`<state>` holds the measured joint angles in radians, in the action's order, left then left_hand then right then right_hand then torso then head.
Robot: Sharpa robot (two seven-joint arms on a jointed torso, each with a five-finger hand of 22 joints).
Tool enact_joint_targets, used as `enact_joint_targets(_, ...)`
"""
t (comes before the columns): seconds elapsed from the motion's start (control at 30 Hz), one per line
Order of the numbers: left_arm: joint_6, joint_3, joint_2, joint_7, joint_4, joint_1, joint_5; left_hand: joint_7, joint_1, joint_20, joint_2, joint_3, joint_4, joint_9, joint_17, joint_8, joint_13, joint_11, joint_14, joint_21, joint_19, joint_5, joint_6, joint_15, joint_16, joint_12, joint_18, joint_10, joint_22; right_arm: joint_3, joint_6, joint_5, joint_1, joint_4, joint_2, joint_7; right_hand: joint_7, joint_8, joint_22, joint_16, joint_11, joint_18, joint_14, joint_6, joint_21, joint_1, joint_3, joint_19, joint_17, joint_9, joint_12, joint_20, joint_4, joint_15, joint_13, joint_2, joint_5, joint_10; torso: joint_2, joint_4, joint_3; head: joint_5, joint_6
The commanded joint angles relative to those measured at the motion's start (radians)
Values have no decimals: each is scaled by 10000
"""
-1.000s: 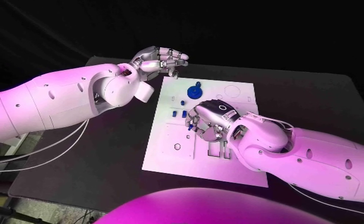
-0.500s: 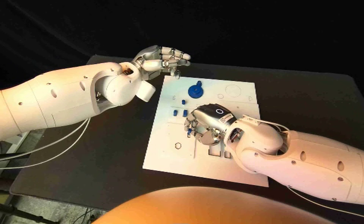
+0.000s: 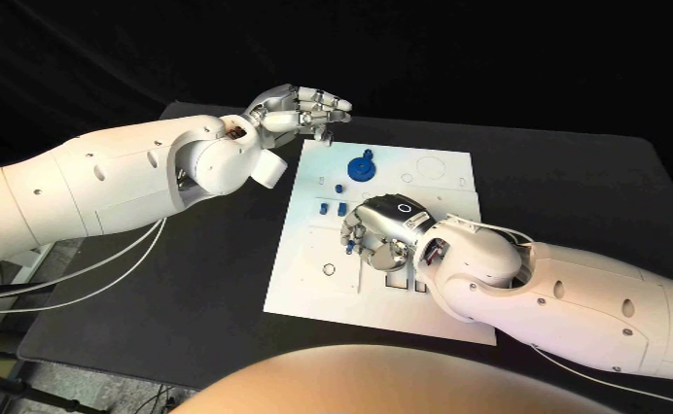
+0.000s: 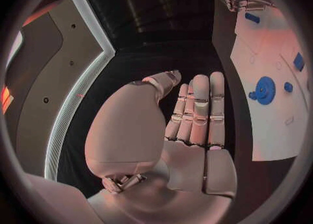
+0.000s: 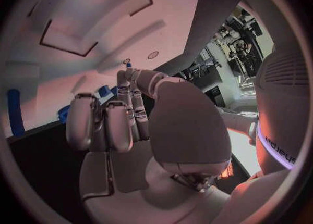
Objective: Assemble the parts on the task board
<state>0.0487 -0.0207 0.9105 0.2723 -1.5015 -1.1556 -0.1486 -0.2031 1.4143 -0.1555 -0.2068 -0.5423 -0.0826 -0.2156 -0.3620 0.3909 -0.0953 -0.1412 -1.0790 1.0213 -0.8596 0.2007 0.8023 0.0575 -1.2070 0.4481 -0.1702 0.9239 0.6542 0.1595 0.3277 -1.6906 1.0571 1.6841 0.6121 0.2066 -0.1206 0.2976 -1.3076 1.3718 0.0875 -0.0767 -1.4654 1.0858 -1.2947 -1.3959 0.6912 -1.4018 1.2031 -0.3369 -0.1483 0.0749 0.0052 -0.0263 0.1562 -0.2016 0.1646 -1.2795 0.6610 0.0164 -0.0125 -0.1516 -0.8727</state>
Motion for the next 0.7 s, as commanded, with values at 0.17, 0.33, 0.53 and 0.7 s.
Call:
enact_joint_targets(0.17, -152, -5, -18, 23, -10, -4, -72, -61, -105, -23, 2, 15, 60, 11, 12, -60, -16, -3, -5, -53, -34, 49, -76, 51, 37, 71, -138, -110, -19, 3, -254, -175, -14, -36, -32, 96, 1, 42, -594, 47, -442, 24, -454, 36, 57, 65, 26, 85, -14, -20, -40, -6, -37, -54, 17, 81, -5, -505, -3, -1, 0, -17, 1)
enact_joint_targets(0.33, -150, -5, -15, 21, -15, -4, -75, -62, -106, -24, 3, 16, 61, 11, 12, -61, -16, -5, -4, -54, -35, 49, -81, 53, 36, 73, -138, -117, -19, 7, -285, -198, -36, -103, -80, 134, 0, 42, -591, 46, -441, 22, -453, 34, 63, 67, 27, 89, -16, -22, -38, -6, -39, -54, 18, 82, -5, -505, -2, -4, -2, -51, 1)
enact_joint_targets(0.53, -147, -4, -10, 19, -20, -4, -77, -62, -106, -24, 3, 16, 61, 11, 12, -61, -16, -5, -4, -54, -35, 49, -81, 53, 36, 73, -138, -117, -19, 11, -352, -254, -65, -178, -143, 209, 0, 42, -591, 46, -441, 22, -453, 34, 63, 67, 27, 89, -16, -22, -38, -6, -39, -54, 18, 82, -5, -505, -6, -4, 5, -42, 1)
enact_joint_targets(0.7, -147, -4, -7, 19, -24, -4, -78, -62, -106, -24, 3, 16, 61, 11, 12, -61, -16, -5, -4, -54, -35, 49, -81, 53, 36, 73, -138, -117, -19, 15, -490, -363, -90, -229, -192, 294, -2, 40, -578, 42, -439, 17, -451, 26, 83, 76, 32, 102, -28, -28, -31, -6, -47, -53, 23, 84, -2, -502, -11, 0, 12, -44, 1)
